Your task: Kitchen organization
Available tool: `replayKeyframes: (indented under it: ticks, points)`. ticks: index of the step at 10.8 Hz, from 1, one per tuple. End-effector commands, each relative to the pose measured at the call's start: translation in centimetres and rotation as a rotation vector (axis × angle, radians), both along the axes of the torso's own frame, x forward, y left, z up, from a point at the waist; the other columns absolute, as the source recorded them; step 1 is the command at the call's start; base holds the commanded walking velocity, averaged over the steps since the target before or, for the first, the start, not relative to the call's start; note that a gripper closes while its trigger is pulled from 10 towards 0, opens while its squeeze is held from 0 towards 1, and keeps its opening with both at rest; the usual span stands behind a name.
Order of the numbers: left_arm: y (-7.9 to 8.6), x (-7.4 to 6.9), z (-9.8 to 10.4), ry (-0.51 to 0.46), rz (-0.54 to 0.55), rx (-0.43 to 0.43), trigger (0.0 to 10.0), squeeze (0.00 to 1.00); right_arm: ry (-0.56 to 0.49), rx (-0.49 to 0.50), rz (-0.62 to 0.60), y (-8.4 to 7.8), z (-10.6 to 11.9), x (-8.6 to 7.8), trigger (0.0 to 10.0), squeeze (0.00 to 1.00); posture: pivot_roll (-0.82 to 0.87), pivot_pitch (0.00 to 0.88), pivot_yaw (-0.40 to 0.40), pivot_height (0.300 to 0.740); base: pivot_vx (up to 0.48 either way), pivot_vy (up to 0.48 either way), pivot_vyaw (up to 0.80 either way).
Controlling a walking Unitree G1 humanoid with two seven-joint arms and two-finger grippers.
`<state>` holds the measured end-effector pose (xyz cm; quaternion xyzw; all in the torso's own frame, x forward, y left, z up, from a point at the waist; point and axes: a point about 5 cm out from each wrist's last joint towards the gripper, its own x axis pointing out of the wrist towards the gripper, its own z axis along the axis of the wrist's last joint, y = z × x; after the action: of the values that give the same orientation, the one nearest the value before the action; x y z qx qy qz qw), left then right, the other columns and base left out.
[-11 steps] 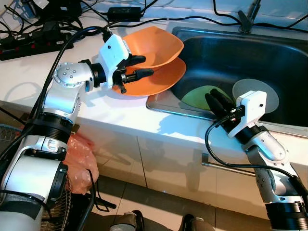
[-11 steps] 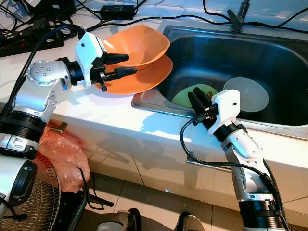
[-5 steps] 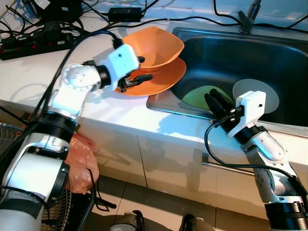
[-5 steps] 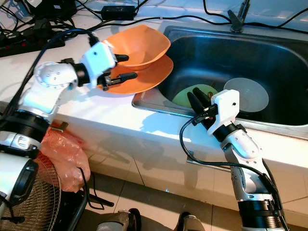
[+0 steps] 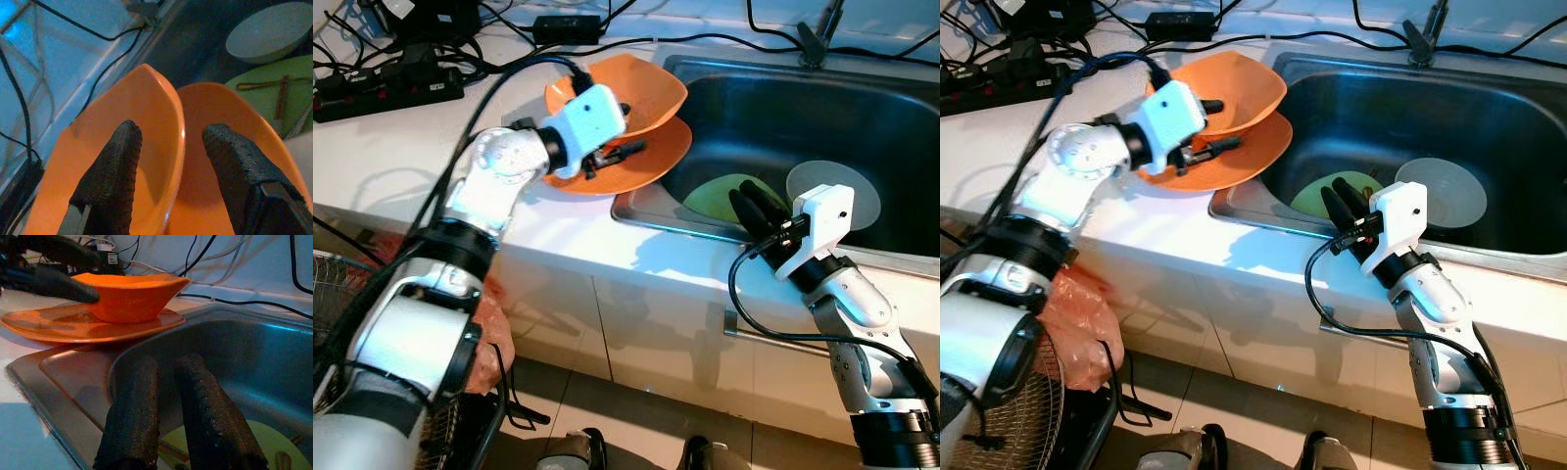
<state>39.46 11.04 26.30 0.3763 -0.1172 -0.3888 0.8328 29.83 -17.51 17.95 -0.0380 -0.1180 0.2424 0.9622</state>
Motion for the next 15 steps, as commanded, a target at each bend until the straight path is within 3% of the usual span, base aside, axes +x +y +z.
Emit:
replayKeyframes:
  ticks: [1, 3, 7, 8, 9, 15]
  points:
    - [-0.2, 0.2, 0.2, -0.01, 0.005, 0.039, 10.0, 0.0, 0.014, -0.006, 0.001, 0.2, -0.4, -0.3, 10.0, 0.0, 0.0, 0.156, 0.097, 0.74, 0.0, 0.0, 0.0]
    - [0.7, 0.5, -0.5, 0.008, 0.053, 0.125, 10.0, 0.0, 0.017, -0.003, -0.006, 0.1, -0.5, -0.5, 10.0, 0.0, 0.0, 0.162, 0.102, 0.74, 0.0, 0.0, 0.0]
    - [1.1, 0.9, -0.3, -0.019, 0.107, 0.167, 10.0, 0.0, 0.019, 0.0, 0.012, 0.4, -0.5, -0.4, 10.0, 0.0, 0.0, 0.162, 0.101, 0.74, 0.0, 0.0, 0.0]
    - [1.1, 0.9, -0.2, -0.021, 0.113, 0.158, 3.5, 0.0, 0.019, -0.002, 0.017, 0.4, -0.5, -0.5, 10.0, 0.0, 0.0, 0.16, 0.099, 0.74, 0.0, 0.0, 0.0]
    - [1.4, 1.0, -0.1, -0.026, 0.124, 0.153, 0.0, 0.0, 0.014, -0.008, 0.053, 0.5, -0.3, -0.7, 10.0, 0.0, 0.0, 0.16, 0.099, 0.74, 0.0, 0.0, 0.0]
    - [1.1, 1.0, 0.3, -0.057, 0.124, 0.11, 0.0, 0.0, -0.043, -0.037, 0.054, -0.1, 1.3, -0.8, 10.0, 0.0, -0.01, 0.139, 0.095, 0.74, 0.0, 0.0, 0.0]
